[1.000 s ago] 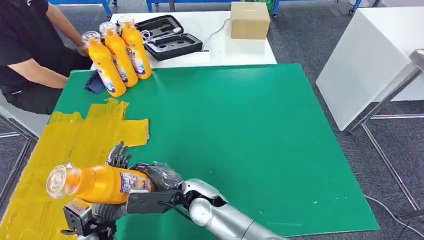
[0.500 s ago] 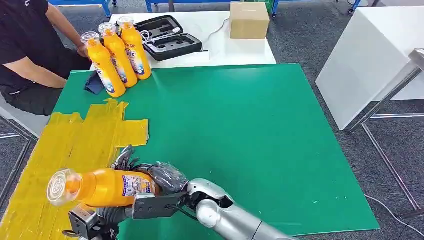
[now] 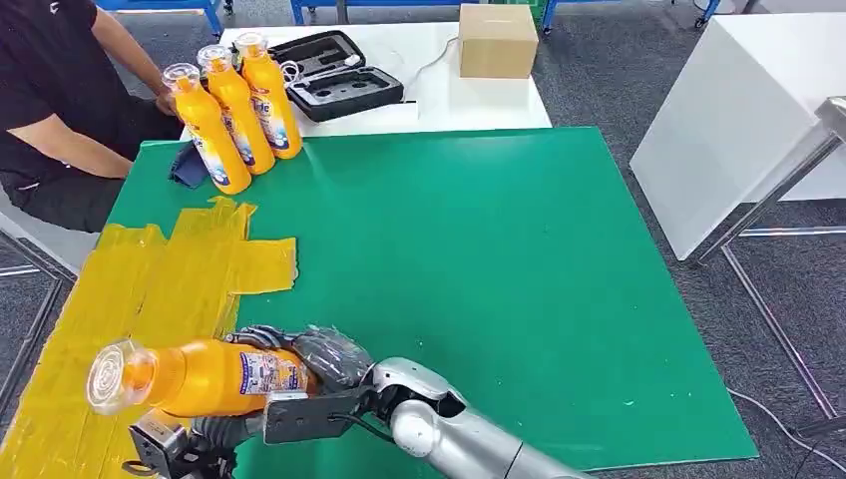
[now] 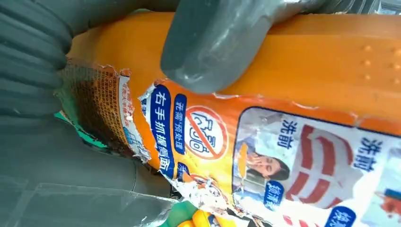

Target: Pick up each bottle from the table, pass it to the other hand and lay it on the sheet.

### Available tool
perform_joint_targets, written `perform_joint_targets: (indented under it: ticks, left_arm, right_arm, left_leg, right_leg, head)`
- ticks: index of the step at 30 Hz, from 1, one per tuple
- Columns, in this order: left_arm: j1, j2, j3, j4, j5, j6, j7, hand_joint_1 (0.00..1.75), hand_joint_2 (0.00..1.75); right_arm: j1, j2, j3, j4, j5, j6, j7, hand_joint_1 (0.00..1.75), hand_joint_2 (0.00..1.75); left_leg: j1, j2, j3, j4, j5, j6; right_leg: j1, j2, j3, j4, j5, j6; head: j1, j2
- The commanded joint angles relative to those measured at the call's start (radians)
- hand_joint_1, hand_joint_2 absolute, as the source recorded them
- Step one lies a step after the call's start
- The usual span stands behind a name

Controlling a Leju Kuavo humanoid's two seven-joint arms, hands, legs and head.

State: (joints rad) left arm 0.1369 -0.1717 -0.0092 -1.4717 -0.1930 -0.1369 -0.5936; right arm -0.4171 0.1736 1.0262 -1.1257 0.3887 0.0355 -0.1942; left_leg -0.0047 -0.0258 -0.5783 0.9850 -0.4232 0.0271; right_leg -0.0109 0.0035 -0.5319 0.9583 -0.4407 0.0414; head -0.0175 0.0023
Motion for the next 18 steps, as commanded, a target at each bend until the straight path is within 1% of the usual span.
perform_joint_targets:
  ticks: [1, 3, 4, 9, 10, 11, 12, 13, 14, 15, 18]
  left_arm:
    - [-0.054, -0.011, 0.057, 0.080, 0.011, -0.010, 0.019, 1.75, 1.75]
    - [-0.050, -0.014, 0.061, 0.075, 0.017, -0.017, 0.016, 1.75, 1.75]
    - [-0.049, -0.016, 0.061, 0.072, 0.018, -0.019, 0.015, 1.75, 1.75]
    - [-0.040, -0.021, 0.066, 0.057, 0.032, -0.029, 0.005, 1.75, 1.75]
    - [-0.036, -0.023, 0.067, 0.050, 0.034, -0.031, 0.004, 1.75, 1.75]
    - [-0.034, -0.023, 0.069, 0.044, 0.036, -0.033, 0.003, 1.75, 1.75]
    - [-0.030, -0.024, 0.074, 0.033, 0.040, -0.033, 0.001, 1.75, 1.75]
    - [-0.025, -0.025, 0.079, 0.023, 0.043, -0.030, 0.000, 1.75, 1.75]
    - [-0.023, -0.024, 0.086, 0.015, 0.038, -0.020, 0.000, 1.75, 1.75]
    - [-0.019, -0.022, 0.097, 0.001, 0.028, -0.002, 0.002, 1.75, 1.75]
    - [-0.015, -0.009, 0.133, -0.027, -0.034, 0.071, 0.007, 1.75, 1.75]
  right_arm:
    - [0.002, -0.008, 0.109, -0.063, 0.001, 0.027, -0.030, 1.75, 1.75]
    - [0.003, -0.009, 0.108, -0.063, 0.002, 0.027, -0.031, 1.75, 1.75]
    - [0.004, -0.010, 0.107, -0.063, 0.002, 0.026, -0.031, 1.75, 1.75]
    - [0.007, -0.011, 0.102, -0.059, 0.004, 0.024, -0.032, 1.75, 1.75]
    - [0.010, -0.012, 0.097, -0.055, 0.005, 0.023, -0.030, 1.75, 1.75]
    - [0.012, -0.013, 0.091, -0.051, 0.007, 0.017, -0.027, 1.68, 1.75]
    - [0.017, -0.015, 0.079, -0.051, 0.024, -0.006, -0.026, 0.75, 1.75]
    - [0.018, -0.018, 0.070, -0.053, 0.033, -0.019, -0.024, 0.00, 1.75]
    - [0.019, -0.023, 0.054, -0.056, 0.033, -0.033, -0.018, 0.00, 1.75]
    - [0.020, -0.038, 0.028, -0.067, 0.035, -0.047, -0.011, 0.00, 0.00]
    - [0.042, -0.077, -0.060, -0.117, 0.022, -0.070, -0.008, 0.00, 0.00]
  left_leg:
    - [0.002, 0.003, 0.003, 0.000, -0.002, -0.002]
    - [0.001, 0.001, 0.002, 0.000, -0.001, -0.001]
    - [0.003, 0.003, 0.004, 0.000, -0.003, -0.002]
    - [0.001, 0.001, 0.002, 0.000, -0.001, -0.001]
    - [0.002, 0.002, 0.003, 0.000, -0.002, -0.002]
    - [0.001, 0.002, 0.002, 0.000, -0.001, -0.001]
    - [0.001, 0.001, 0.001, 0.000, -0.001, -0.001]
    - [0.002, 0.002, 0.003, 0.000, -0.002, -0.002]
    - [0.001, 0.001, 0.002, 0.000, -0.001, -0.001]
    - [0.002, 0.002, 0.003, 0.000, -0.002, -0.002]
    - [0.002, 0.000, 0.002, 0.000, -0.001, -0.001]
  right_leg:
    - [0.003, 0.000, 0.004, -0.002, -0.002, -0.002]
    - [0.001, 0.000, 0.002, -0.001, -0.001, -0.001]
    - [0.003, 0.000, 0.004, -0.002, -0.002, -0.002]
    - [0.001, 0.000, 0.002, -0.001, -0.001, -0.001]
    - [0.002, 0.000, 0.004, -0.002, -0.001, -0.001]
    - [0.001, 0.000, 0.003, -0.001, -0.001, -0.001]
    - [0.001, 0.000, 0.002, -0.001, -0.001, -0.001]
    - [0.002, 0.000, 0.004, -0.002, -0.001, -0.001]
    - [0.002, 0.000, 0.002, -0.001, -0.001, -0.001]
    - [0.003, 0.000, 0.004, -0.002, -0.001, -0.001]
    - [0.002, -0.002, 0.003, -0.002, -0.001, -0.001]
  head:
    - [0.000, 0.000]
    - [0.000, 0.000]
    - [0.000, 0.000]
    - [0.000, 0.000]
    - [0.000, 0.000]
    - [0.000, 0.000]
    - [0.000, 0.000]
    - [0.000, 0.000]
    - [0.000, 0.000]
    - [0.000, 0.000]
    - [0.000, 0.000]
